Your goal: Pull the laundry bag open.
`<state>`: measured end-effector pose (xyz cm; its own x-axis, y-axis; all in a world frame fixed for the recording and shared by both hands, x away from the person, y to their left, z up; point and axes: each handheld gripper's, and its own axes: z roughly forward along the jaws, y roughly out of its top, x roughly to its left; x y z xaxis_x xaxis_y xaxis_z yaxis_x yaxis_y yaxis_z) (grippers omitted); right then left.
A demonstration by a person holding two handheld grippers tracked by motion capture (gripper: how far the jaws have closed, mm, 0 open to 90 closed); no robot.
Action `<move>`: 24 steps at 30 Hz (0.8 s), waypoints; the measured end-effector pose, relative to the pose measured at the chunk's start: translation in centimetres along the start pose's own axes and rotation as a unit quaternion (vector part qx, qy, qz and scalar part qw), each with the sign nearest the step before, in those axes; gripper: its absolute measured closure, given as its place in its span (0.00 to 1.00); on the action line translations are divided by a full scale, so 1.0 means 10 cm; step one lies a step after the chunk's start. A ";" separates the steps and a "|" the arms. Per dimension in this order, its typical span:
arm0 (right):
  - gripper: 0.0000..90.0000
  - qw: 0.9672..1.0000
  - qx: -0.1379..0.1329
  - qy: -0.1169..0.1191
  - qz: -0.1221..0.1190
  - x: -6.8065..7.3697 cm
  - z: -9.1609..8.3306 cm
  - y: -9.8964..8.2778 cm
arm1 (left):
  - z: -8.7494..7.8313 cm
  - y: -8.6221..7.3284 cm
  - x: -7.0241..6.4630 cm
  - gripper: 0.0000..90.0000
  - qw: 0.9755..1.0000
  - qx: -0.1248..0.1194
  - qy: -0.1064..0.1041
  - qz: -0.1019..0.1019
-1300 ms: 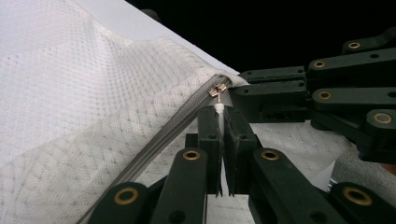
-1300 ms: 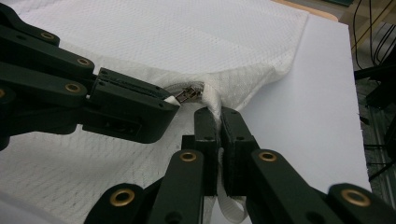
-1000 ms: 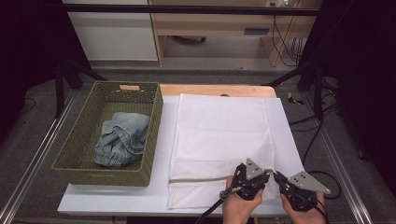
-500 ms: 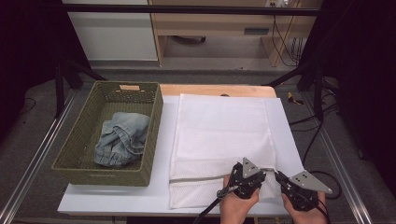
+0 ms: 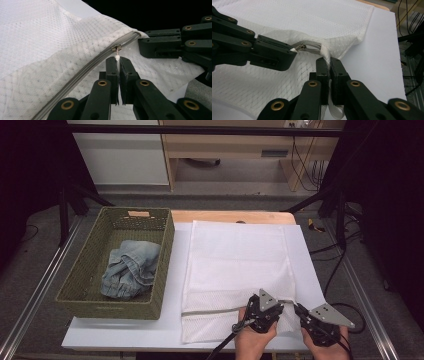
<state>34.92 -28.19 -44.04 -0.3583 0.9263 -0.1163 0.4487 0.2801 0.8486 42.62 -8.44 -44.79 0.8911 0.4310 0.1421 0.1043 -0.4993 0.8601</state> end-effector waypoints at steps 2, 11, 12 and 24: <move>0.96 1.000 0.000 -0.001 0.002 -0.01 0.00 0.00 | -0.02 0.00 -0.01 0.96 1.000 0.001 0.002 -0.003; 0.96 1.000 0.003 0.001 0.006 0.03 -0.02 0.02 | -0.07 0.01 0.01 0.96 1.000 0.015 0.002 0.001; 0.96 1.000 0.004 -0.001 0.005 0.03 -0.02 0.02 | -0.06 0.01 0.02 0.96 1.000 0.016 0.002 0.003; 0.96 1.000 0.006 -0.013 0.008 0.00 -0.05 0.02 | -0.08 -0.02 0.04 0.96 1.000 0.024 0.006 0.007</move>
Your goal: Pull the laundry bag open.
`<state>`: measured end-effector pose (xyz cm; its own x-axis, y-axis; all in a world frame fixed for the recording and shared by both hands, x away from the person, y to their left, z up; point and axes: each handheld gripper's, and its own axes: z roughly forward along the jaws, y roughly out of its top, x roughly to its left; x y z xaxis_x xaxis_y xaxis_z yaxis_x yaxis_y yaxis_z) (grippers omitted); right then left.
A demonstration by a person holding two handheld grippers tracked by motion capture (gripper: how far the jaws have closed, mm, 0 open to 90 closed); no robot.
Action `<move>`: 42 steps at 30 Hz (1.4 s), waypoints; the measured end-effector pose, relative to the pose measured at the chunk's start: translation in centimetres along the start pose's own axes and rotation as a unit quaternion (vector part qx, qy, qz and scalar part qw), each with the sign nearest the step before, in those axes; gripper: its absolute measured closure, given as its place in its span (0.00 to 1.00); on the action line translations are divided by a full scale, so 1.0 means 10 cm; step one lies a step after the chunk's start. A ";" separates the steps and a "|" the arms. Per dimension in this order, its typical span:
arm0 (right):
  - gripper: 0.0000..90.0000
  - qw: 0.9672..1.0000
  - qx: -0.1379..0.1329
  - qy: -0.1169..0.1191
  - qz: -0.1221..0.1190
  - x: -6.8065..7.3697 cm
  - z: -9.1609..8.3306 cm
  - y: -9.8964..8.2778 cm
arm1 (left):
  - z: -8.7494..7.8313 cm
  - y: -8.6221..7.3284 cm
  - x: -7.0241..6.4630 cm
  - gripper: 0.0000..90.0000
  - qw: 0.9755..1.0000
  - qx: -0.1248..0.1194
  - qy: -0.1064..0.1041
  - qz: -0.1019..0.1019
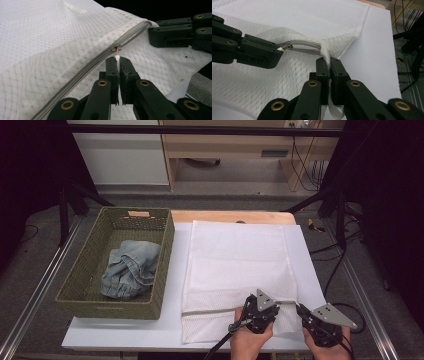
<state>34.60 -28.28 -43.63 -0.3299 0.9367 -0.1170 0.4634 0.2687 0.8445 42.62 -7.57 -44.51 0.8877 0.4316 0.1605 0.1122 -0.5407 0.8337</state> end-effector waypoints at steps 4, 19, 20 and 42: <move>0.96 1.000 0.000 -0.002 -0.007 0.00 -0.01 0.00 | 0.00 -0.01 0.00 0.96 1.000 -0.002 -0.001 0.000; 0.96 1.000 0.010 -0.003 -0.019 0.03 0.00 0.01 | -0.06 -0.09 0.05 0.96 1.000 0.006 0.000 0.003; 0.96 1.000 0.011 -0.003 -0.019 0.03 0.00 0.01 | -0.06 -0.10 0.06 0.96 1.000 0.006 -0.001 0.001; 0.96 1.000 0.018 -0.002 -0.024 0.03 0.00 0.01 | -0.20 -0.26 0.20 0.96 1.000 0.023 0.013 0.002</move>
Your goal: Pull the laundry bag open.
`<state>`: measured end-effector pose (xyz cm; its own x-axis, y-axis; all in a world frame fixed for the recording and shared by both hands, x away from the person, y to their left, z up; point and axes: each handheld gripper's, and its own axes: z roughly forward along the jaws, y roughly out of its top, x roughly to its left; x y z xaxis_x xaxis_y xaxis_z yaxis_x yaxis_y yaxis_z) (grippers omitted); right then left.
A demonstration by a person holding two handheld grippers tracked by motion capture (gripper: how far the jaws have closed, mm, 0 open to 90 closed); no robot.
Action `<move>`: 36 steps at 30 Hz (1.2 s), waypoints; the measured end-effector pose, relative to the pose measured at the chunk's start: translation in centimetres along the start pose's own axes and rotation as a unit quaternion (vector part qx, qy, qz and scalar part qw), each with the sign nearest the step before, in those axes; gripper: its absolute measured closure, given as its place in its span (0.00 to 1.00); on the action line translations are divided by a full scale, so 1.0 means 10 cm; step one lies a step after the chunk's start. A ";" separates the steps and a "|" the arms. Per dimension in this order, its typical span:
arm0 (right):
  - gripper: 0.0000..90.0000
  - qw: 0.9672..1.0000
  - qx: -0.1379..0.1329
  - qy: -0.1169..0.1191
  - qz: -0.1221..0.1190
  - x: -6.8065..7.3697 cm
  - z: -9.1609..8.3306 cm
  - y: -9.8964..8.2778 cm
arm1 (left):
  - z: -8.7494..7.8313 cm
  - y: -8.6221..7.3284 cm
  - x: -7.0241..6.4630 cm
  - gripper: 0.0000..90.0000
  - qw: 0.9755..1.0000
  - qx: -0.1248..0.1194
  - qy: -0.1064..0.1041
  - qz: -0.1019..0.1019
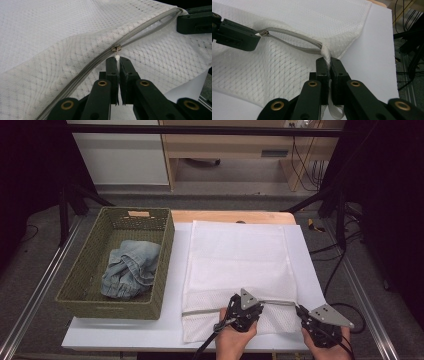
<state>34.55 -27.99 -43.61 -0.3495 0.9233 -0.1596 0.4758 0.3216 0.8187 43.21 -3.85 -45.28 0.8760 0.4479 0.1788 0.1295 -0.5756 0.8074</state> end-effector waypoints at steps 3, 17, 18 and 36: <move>0.96 1.000 0.000 0.000 -0.001 0.00 0.01 0.00 | 0.01 -0.01 0.00 0.96 1.000 0.000 0.000 0.001; 0.96 1.000 0.006 -0.003 0.003 -0.02 0.03 -0.01 | -0.01 -0.05 0.04 0.96 1.000 0.008 -0.003 0.002; 0.96 1.000 0.006 -0.005 0.003 -0.02 0.03 -0.02 | -0.01 -0.05 0.03 0.96 1.000 0.007 -0.003 0.000; 0.96 1.000 0.009 -0.002 0.003 -0.03 0.04 -0.02 | -0.05 -0.08 0.06 0.96 1.000 0.012 0.005 0.003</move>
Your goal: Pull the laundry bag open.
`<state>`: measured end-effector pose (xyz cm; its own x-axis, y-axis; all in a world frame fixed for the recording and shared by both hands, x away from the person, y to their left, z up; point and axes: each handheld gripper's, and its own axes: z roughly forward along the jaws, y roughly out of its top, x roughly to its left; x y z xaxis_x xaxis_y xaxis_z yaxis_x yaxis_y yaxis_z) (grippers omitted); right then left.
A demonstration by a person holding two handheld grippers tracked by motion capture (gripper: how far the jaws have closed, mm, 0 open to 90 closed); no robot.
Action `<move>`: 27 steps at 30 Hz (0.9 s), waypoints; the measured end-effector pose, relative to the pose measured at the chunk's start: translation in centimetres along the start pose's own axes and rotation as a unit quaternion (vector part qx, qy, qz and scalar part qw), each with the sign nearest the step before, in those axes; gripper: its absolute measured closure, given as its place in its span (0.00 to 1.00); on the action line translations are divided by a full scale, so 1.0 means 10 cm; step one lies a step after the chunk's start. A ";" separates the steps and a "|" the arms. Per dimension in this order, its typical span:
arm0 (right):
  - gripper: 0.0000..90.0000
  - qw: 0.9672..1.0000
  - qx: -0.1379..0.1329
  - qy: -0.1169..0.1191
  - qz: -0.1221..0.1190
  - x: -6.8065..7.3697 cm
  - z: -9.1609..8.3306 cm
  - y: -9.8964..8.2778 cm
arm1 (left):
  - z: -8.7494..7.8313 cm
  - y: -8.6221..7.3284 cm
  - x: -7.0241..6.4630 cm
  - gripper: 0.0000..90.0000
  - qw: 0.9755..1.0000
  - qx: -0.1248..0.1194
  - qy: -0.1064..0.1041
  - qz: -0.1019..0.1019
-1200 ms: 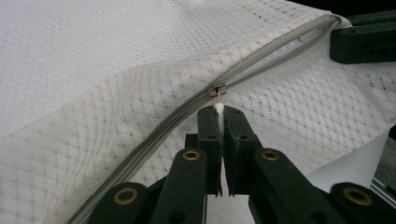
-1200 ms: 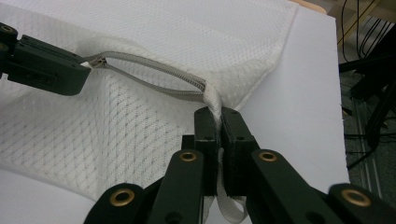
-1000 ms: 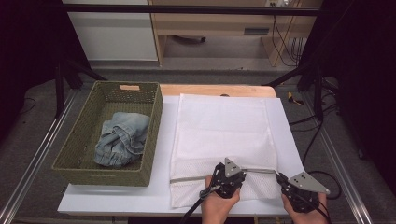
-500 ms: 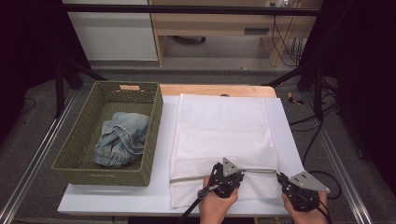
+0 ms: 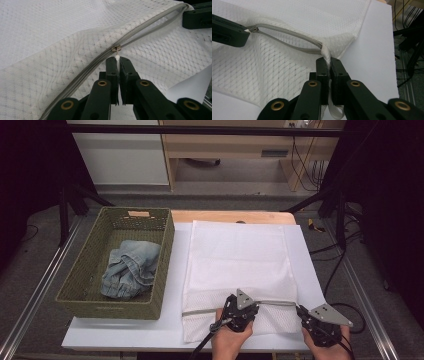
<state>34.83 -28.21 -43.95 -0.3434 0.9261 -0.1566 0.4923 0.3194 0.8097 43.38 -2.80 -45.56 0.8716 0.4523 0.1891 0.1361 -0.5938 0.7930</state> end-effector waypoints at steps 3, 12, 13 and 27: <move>0.96 1.000 0.001 -0.001 -0.001 0.00 0.00 0.00 | 0.00 0.00 0.00 0.96 1.000 0.000 0.001 0.001; 0.96 1.000 0.004 -0.001 -0.001 0.01 0.01 0.01 | -0.04 0.00 0.03 0.96 1.000 0.001 0.002 0.002; 0.96 1.000 0.003 0.001 -0.001 0.01 0.00 0.01 | -0.04 0.00 0.03 0.96 1.000 0.001 0.003 0.000; 0.96 1.000 0.001 0.003 -0.001 0.00 0.01 -0.01 | -0.06 -0.01 0.03 0.96 1.000 0.001 0.004 0.002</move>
<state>34.84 -28.20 -44.14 -0.3484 0.9245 -0.1547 0.4930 0.3211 0.8086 43.37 -2.21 -45.22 0.8684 0.4555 0.1961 0.1347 -0.5972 0.7907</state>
